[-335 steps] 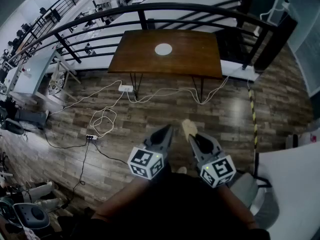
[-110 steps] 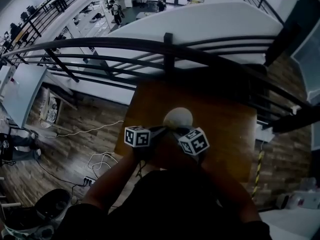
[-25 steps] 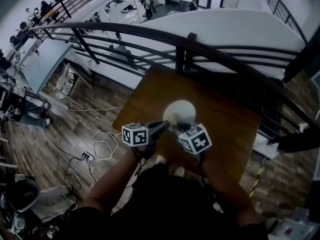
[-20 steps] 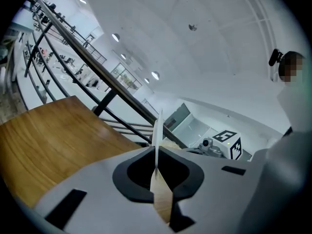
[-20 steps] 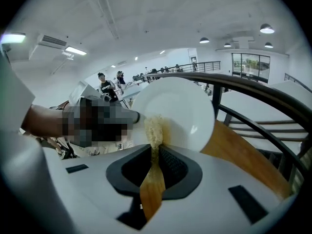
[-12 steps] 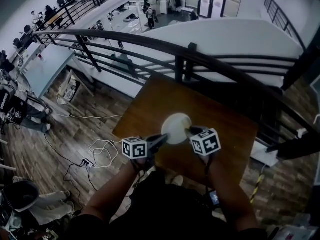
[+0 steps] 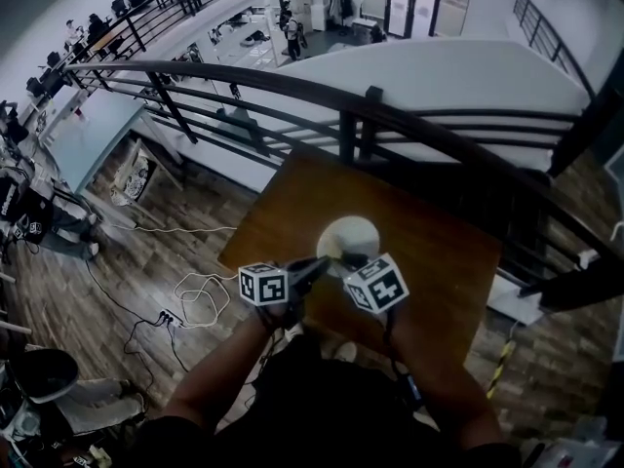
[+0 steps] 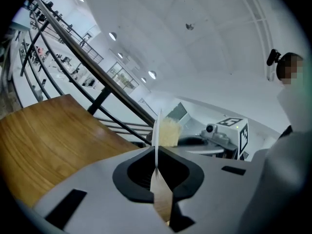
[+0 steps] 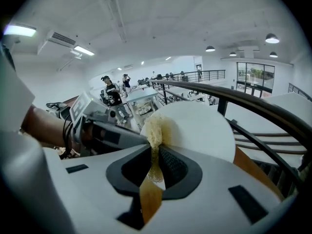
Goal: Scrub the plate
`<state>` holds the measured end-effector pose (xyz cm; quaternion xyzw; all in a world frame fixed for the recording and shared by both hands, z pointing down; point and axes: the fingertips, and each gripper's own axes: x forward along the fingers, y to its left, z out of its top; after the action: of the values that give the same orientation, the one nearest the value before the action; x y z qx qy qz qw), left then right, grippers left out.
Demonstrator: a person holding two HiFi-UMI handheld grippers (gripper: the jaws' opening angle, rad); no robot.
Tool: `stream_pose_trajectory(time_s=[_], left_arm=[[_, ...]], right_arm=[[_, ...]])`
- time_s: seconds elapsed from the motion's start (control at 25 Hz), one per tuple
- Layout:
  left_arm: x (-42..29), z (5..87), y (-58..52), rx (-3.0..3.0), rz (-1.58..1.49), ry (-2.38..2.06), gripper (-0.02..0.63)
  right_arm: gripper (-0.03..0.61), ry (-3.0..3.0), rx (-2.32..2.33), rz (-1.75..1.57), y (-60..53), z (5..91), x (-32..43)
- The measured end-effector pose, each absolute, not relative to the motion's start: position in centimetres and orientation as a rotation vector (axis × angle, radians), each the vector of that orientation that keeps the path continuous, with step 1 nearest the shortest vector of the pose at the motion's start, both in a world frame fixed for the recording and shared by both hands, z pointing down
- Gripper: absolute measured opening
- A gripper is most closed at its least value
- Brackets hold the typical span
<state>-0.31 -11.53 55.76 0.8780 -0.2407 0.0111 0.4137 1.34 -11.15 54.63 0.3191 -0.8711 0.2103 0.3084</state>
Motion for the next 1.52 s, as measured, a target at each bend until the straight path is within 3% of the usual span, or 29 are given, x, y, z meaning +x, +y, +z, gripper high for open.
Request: stream_pose_trajectory(time_s=[0.6, 1.16, 1.52], left_arm=[[-2.1, 56.6, -10.7, 2.182, 0.056, -0.654, 0.021], [-1.9, 56.6, -10.3, 2.122, 0.012, -0.633, 0.02], [-2.7, 56.3, -11.5, 2.149, 0.01, -0.673, 0.02]], right_arm=[[0.051, -2.194, 0.923, 0.615, -13.0, 57.9, 8.6], [0.052, -2.298, 0.685, 0.501, -10.6, 54.7, -0.3], [0.051, -2.244, 0.681, 0.585, -9.3, 57.6, 1.9]])
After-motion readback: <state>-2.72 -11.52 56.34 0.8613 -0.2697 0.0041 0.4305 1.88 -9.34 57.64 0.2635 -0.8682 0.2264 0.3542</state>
